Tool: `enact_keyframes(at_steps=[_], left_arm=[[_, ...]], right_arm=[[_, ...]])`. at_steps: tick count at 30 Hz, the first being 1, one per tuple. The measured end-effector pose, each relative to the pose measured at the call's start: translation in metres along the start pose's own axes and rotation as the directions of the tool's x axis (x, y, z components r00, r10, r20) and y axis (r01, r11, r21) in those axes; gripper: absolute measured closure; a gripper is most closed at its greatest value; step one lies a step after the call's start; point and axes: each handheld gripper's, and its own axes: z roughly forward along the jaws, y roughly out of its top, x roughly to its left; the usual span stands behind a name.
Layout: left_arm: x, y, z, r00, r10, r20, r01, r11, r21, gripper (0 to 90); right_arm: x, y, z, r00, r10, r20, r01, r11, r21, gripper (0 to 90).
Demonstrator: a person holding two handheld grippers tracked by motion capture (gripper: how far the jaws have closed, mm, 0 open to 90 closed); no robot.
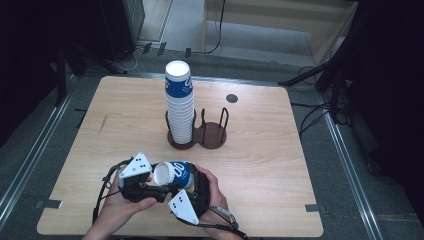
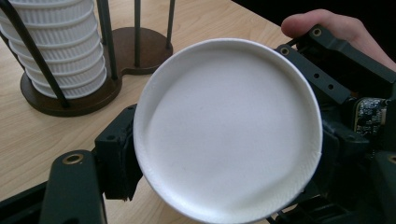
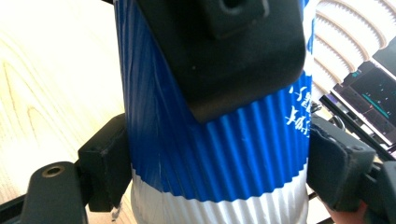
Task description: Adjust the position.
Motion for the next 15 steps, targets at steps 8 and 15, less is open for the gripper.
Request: enact_keyframes(at_steps=[8, 15], left_arm=[[0.001, -0.002, -0.002, 0.9992, 0.020, -0.036, -0.022, 0.9986, -0.049, 26.1], [0.006, -0.004, -0.007, 0.9961, 0.017, -0.086, -0.026, 0.9939, -0.107, 26.4]], right_arm=[[-0.003, 0.002, -0.003, 0.9992, 0.040, 0.008, -0.040, 0.999, -0.009, 14.6], [-0.011, 0.003, -0.007, 0.9953, 0.097, -0.004, -0.097, 0.995, -0.029, 12.9]])
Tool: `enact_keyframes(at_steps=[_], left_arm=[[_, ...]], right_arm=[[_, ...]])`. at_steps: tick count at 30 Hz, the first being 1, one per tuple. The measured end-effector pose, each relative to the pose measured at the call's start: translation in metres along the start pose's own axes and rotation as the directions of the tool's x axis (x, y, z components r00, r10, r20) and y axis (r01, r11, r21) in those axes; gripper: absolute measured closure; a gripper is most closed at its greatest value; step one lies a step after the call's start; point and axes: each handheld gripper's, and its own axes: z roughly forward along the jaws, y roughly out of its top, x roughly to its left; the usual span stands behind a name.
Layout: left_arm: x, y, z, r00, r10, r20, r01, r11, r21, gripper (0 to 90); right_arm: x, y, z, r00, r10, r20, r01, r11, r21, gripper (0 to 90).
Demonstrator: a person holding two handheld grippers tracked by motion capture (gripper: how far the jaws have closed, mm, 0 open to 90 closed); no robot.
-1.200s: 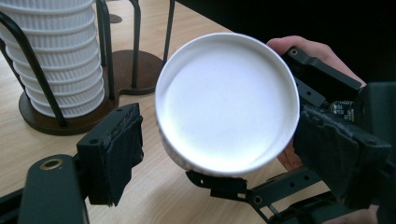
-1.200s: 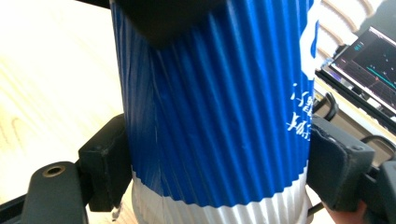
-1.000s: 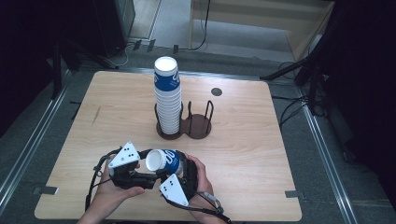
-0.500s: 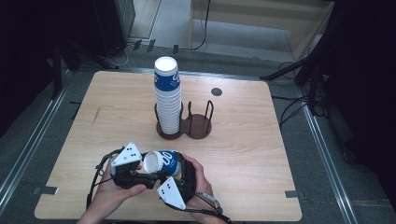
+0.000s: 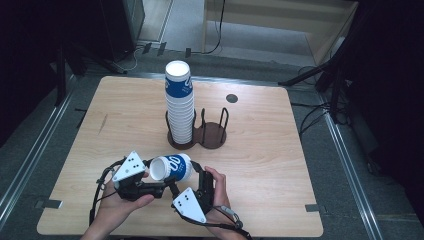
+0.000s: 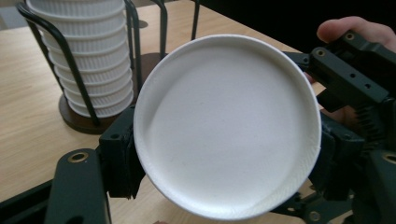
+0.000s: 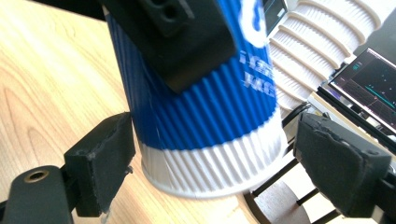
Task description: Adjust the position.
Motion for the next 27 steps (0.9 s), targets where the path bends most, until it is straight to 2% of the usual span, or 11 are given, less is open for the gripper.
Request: enact_keyframes(at_steps=[5, 8, 10, 15, 17, 19, 22, 23, 24, 25, 27], left_arm=[[0.004, -0.001, -0.001, 0.9999, -0.006, -0.009, 0.006, 0.9995, -0.030, 26.5], [0.007, -0.002, -0.002, 0.9998, -0.018, -0.009, 0.018, 0.9987, -0.047, 26.5], [0.010, -0.003, -0.002, 0.9994, -0.034, -0.009, 0.034, 0.9973, -0.065, 26.6], [0.013, -0.004, -0.003, 0.9991, -0.037, -0.023, 0.034, 0.9950, -0.093, 26.6], [0.016, -0.005, -0.004, 0.9987, -0.051, -0.003, 0.050, 0.9920, -0.116, 26.5], [0.016, -0.005, -0.004, 0.9987, -0.051, -0.002, 0.050, 0.9909, -0.125, 26.5], [0.019, -0.008, -0.002, 0.9973, -0.066, 0.032, 0.071, 0.9812, -0.179, 26.5], [0.019, -0.008, -0.002, 0.9973, -0.066, 0.032, 0.071, 0.9812, -0.179, 26.5], [0.019, -0.009, -0.002, 0.9968, -0.069, 0.039, 0.076, 0.9782, -0.194, 26.4], [0.020, -0.011, -0.001, 0.9970, -0.070, 0.032, 0.075, 0.9737, -0.215, 26.4], [0.022, -0.011, -0.001, 0.9966, -0.076, 0.030, 0.081, 0.9716, -0.223, 26.5]], right_arm=[[-0.005, 0.001, -0.002, 0.9987, 0.051, 0.005, -0.051, 0.999, -0.010, 10.7], [-0.007, 0.001, -0.002, 0.9981, 0.061, 0.009, -0.061, 0.998, -0.011, 9.3], [-0.009, 0.002, -0.002, 0.9962, 0.086, 0.012, -0.086, 0.996, -0.004, 6.0], [-0.012, 0.001, -0.001, 0.9920, 0.124, 0.024, -0.124, 0.992, 0.008, 1.3], [-0.014, 0.001, -0.001, 0.9899, 0.136, 0.039, -0.137, 0.990, 0.015, 0.6], [-0.014, 0.001, -0.001, 0.9894, 0.140, 0.039, -0.140, 0.990, 0.013, 0.6], [-0.017, 0.002, -0.001, 0.9856, 0.162, 0.048, -0.163, 0.987, 0.010, 0.6], [-0.017, 0.002, -0.001, 0.9856, 0.162, 0.048, -0.163, 0.987, 0.010, 0.6], [-0.018, 0.004, -0.001, 0.9808, 0.188, 0.051, -0.189, 0.982, 0.008, 0.2], [-0.018, 0.004, -0.001, 0.9803, 0.191, 0.051, -0.191, 0.982, 0.006, 0.1], [-0.018, 0.005, -0.001, 0.9773, 0.206, 0.049, -0.207, 0.978, 0.005, 0.0]])
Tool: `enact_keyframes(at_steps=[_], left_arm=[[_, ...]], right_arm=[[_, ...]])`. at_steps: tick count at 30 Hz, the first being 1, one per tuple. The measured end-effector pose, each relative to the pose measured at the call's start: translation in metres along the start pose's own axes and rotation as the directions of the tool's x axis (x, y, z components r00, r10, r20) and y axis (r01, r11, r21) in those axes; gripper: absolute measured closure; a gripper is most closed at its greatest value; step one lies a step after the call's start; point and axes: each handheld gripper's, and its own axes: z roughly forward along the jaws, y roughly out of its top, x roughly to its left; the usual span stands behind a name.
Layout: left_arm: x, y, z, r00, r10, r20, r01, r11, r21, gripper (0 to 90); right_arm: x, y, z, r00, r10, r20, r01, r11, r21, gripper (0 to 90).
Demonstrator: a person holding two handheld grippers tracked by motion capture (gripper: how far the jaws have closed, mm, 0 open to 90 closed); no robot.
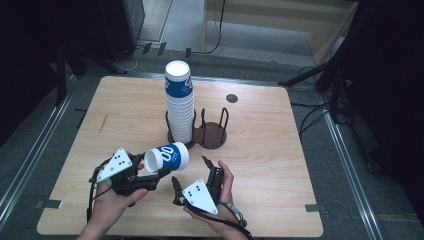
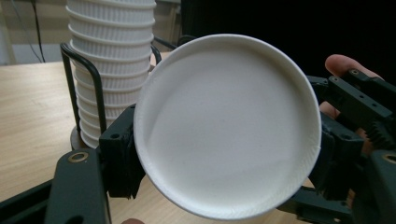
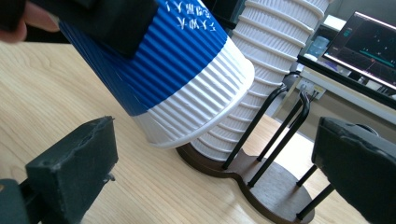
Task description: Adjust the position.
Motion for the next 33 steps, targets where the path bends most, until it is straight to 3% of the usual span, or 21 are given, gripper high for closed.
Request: enact_keyframes(at_steps=[4, 5, 6, 10, 12, 13, 14, 15, 16, 17, 19, 20, 22, 23, 25, 26, 27, 28, 29, 30, 33], left_arm=[[0.005, 0.000, -0.001, 0.9999, -0.013, -0.006, 0.012, 0.9996, -0.025, 26.5], [0.006, -0.001, -0.002, 0.9999, -0.009, -0.014, 0.008, 0.9994, -0.034, 26.5], [0.008, -0.001, -0.002, 0.9996, -0.008, -0.027, 0.007, 0.9983, -0.058, 26.4], [0.011, -0.001, -0.004, 0.9990, -0.016, -0.041, 0.012, 0.9961, -0.087, 26.5], [0.013, -0.002, -0.004, 0.9988, -0.016, -0.047, 0.011, 0.9943, -0.106, 26.4], [0.014, -0.002, -0.004, 0.9985, -0.016, -0.052, 0.009, 0.9931, -0.117, 26.5], [0.015, -0.002, -0.004, 0.9984, -0.015, -0.054, 0.008, 0.9922, -0.124, 26.5], [0.016, -0.003, -0.005, 0.9984, -0.023, -0.052, 0.015, 0.9899, -0.141, 26.4], [0.016, -0.003, -0.005, 0.9984, -0.023, -0.052, 0.015, 0.9899, -0.141, 26.4], [0.017, -0.003, -0.005, 0.9982, -0.036, -0.048, 0.028, 0.9876, -0.155, 26.4], [0.017, -0.004, -0.005, 0.9983, -0.038, -0.045, 0.030, 0.9864, -0.161, 26.4], [0.017, -0.004, -0.005, 0.9983, -0.036, -0.046, 0.028, 0.9863, -0.163, 26.4], [0.017, -0.004, -0.005, 0.9985, -0.026, -0.049, 0.017, 0.9855, -0.169, 26.4], [0.016, -0.004, -0.005, 0.9986, -0.020, -0.049, 0.011, 0.9850, -0.172, 26.4], [0.015, -0.005, -0.004, 0.9989, -0.010, -0.046, 0.001, 0.9829, -0.184, 26.4], [0.015, -0.005, -0.004, 0.9989, -0.010, -0.046, 0.001, 0.9829, -0.184, 26.4], [0.014, -0.005, -0.004, 0.9989, 0.000, -0.046, -0.009, 0.9810, -0.194, 26.4], [0.014, -0.005, -0.004, 0.9989, 0.000, -0.046, -0.009, 0.9810, -0.194, 26.5], [0.013, -0.005, -0.003, 0.9988, 0.018, -0.045, -0.027, 0.9779, -0.207, 26.5], [0.013, -0.005, -0.003, 0.9988, 0.018, -0.045, -0.027, 0.9779, -0.207, 26.5], [0.012, -0.006, -0.003, 0.9994, 0.012, -0.034, -0.019, 0.9741, -0.225, 26.5]], right_arm=[[-0.005, 0.005, -0.002, 0.9966, 0.080, -0.023, -0.080, 0.997, -0.008, 0.0], [-0.005, 0.005, -0.002, 0.9966, 0.080, -0.023, -0.080, 0.997, -0.008, 0.0], [-0.010, 0.007, -0.002, 0.9915, 0.127, -0.027, -0.127, 0.992, -0.011, 0.0], [-0.015, 0.011, -0.002, 0.9841, 0.176, -0.024, -0.176, 0.984, -0.011, 0.0], [-0.017, 0.013, -0.002, 0.9784, 0.205, -0.025, -0.206, 0.979, -0.005, 0.0], [-0.019, 0.015, -0.001, 0.9711, 0.238, -0.019, -0.238, 0.971, 0.014, 0.0], [-0.019, 0.015, -0.001, 0.9711, 0.238, -0.019, -0.238, 0.971, 0.014, 0.0], [-0.021, 0.017, 0.000, 0.9598, 0.280, -0.020, -0.279, 0.960, 0.026, 0.0], [-0.021, 0.017, 0.000, 0.9598, 0.280, -0.020, -0.279, 0.960, 0.026, 0.0], [-0.022, 0.018, 0.001, 0.9512, 0.308, -0.019, -0.307, 0.951, 0.030, 0.0], [-0.022, 0.019, 0.001, 0.9476, 0.319, -0.016, -0.319, 0.947, 0.028, 0.0], [-0.022, 0.020, 0.003, 0.9380, 0.346, -0.018, -0.346, 0.938, 0.024, 0.5], [-0.022, 0.021, 0.003, 0.9281, 0.372, -0.023, -0.371, 0.928, 0.019, 1.2], [-0.022, 0.021, 0.003, 0.9281, 0.372, -0.023, -0.371, 0.928, 0.019, 1.2], [-0.022, 0.023, 0.003, 0.9074, 0.419, -0.028, -0.419, 0.908, 0.010, 1.7], [-0.022, 0.023, 0.003, 0.9074, 0.419, -0.028, -0.419, 0.908, 0.010, 1.7], [-0.024, 0.025, 0.003, 0.8892, 0.456, -0.042, -0.456, 0.890, 0.001, 2.5], [-0.024, 0.025, 0.003, 0.8892, 0.456, -0.042, -0.456, 0.890, 0.001, 2.5], [-0.025, 0.026, 0.002, 0.8728, 0.485, -0.052, -0.486, 0.874, -0.003, 3.0], [-0.025, 0.026, 0.002, 0.8728, 0.485, -0.052, -0.486, 0.874, -0.003, 3.0], [-0.026, 0.028, 0.002, 0.8445, 0.532, -0.064, -0.533, 0.846, -0.004, 3.2]])
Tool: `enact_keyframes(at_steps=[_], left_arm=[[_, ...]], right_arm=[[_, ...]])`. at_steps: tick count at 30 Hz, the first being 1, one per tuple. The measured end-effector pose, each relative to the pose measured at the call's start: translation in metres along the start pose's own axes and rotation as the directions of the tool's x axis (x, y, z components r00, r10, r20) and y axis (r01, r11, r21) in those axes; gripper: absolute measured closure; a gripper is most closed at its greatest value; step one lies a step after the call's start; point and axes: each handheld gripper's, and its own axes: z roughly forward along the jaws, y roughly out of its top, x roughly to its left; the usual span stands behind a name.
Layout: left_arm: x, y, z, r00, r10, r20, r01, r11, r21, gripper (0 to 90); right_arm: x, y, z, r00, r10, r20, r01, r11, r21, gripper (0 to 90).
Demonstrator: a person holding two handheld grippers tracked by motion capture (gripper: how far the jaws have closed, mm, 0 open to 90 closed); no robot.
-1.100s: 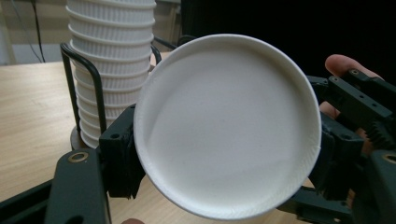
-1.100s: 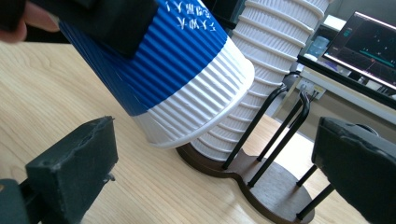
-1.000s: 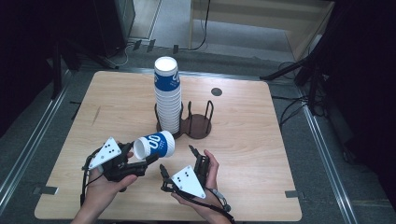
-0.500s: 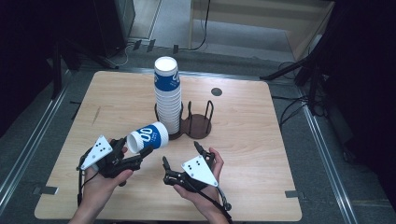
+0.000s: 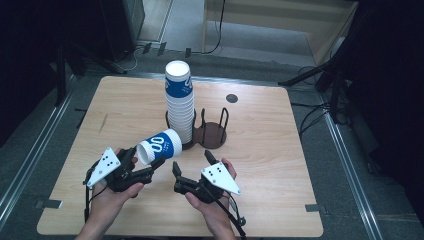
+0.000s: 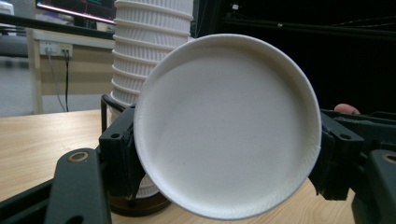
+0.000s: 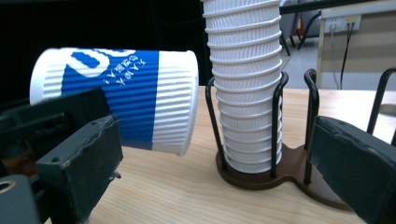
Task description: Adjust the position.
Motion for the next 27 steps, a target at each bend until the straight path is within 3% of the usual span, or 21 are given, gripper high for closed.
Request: enact_keyframes(at_steps=[2, 4, 7, 11, 15, 16, 18, 21, 24, 25, 26, 27], left_arm=[[-0.0008, -0.0008, 0.0003, 1.0000, 0.008, 0.000, -0.008, 0.9999, -0.010, 26.5], [-0.0009, -0.0011, 0.0005, 1.0000, 0.008, 0.000, -0.008, 0.9999, -0.013, 26.5], [-0.0009, -0.0024, 0.0009, 1.0000, 0.005, 0.002, -0.005, 0.9997, -0.025, 26.5], [-0.0019, -0.0030, 0.0015, 1.0000, -0.002, 0.005, 0.002, 0.9990, -0.044, 26.4], [-0.0035, -0.0042, 0.0027, 0.9999, 0.004, 0.009, -0.003, 0.9984, -0.057, 26.4], [-0.0044, -0.0050, 0.0035, 0.9999, 0.008, 0.011, -0.007, 0.9983, -0.059, 26.4], [-0.0050, -0.0055, 0.0038, 0.9999, 0.011, 0.009, -0.010, 0.9982, -0.059, 26.4], [-0.0064, -0.0066, 0.0049, 0.9998, 0.011, 0.015, -0.010, 0.9979, -0.063, 26.4], [-0.0068, -0.0072, 0.0057, 0.9997, 0.017, 0.017, -0.016, 0.9979, -0.062, 26.3], [-0.0068, -0.0072, 0.0057, 0.9997, 0.017, 0.017, -0.016, 0.9979, -0.062, 26.3], [-0.0072, -0.0075, 0.0060, 0.9997, 0.016, 0.017, -0.015, 0.9978, -0.064, 26.3], [-0.0077, -0.0079, 0.0064, 0.9997, 0.016, 0.017, -0.015, 0.9979, -0.063, 26.3]], right_arm=[[0.0005, 0.0003, -0.0001, 0.9988, 0.046, -0.015, -0.046, 0.999, -0.003, 3.5], [0.0007, 0.0003, -0.0001, 0.9981, 0.059, -0.018, -0.059, 0.998, -0.004, 3.7], [0.0002, -0.0005, 0.0008, 0.9882, 0.146, -0.046, -0.147, 0.989, -0.012, 4.1], [0.0015, -0.0005, 0.0014, 0.9830, 0.178, -0.045, -0.179, 0.984, -0.023, 4.1], [0.0039, 0.0010, 0.0013, 0.9715, 0.231, -0.055, -0.233, 0.972, -0.038, 4.3], [0.0053, 0.0013, 0.0018, 0.9640, 0.259, -0.061, -0.261, 0.964, -0.042, 4.3], [0.0056, 0.0012, 0.0022, 0.9609, 0.269, -0.064, -0.272, 0.961, -0.041, 4.3], [0.0064, 0.0004, 0.0040, 0.9448, 0.324, -0.050, -0.326, 0.944, -0.045, 5.9], [0.0050, 0.0002, 0.0062, 0.9203, 0.389, -0.039, -0.391, 0.919, -0.051, 5.7], [0.0050, 0.0002, 0.0062, 0.9203, 0.389, -0.039, -0.391, 0.919, -0.051, 5.7], [0.0045, 0.0008, 0.0069, 0.8992, 0.436, -0.035, -0.437, 0.898, -0.046, 5.3], [0.0045, 0.0014, 0.0072, 0.8858, 0.462, -0.038, -0.464, 0.885, -0.048, 5.0]])
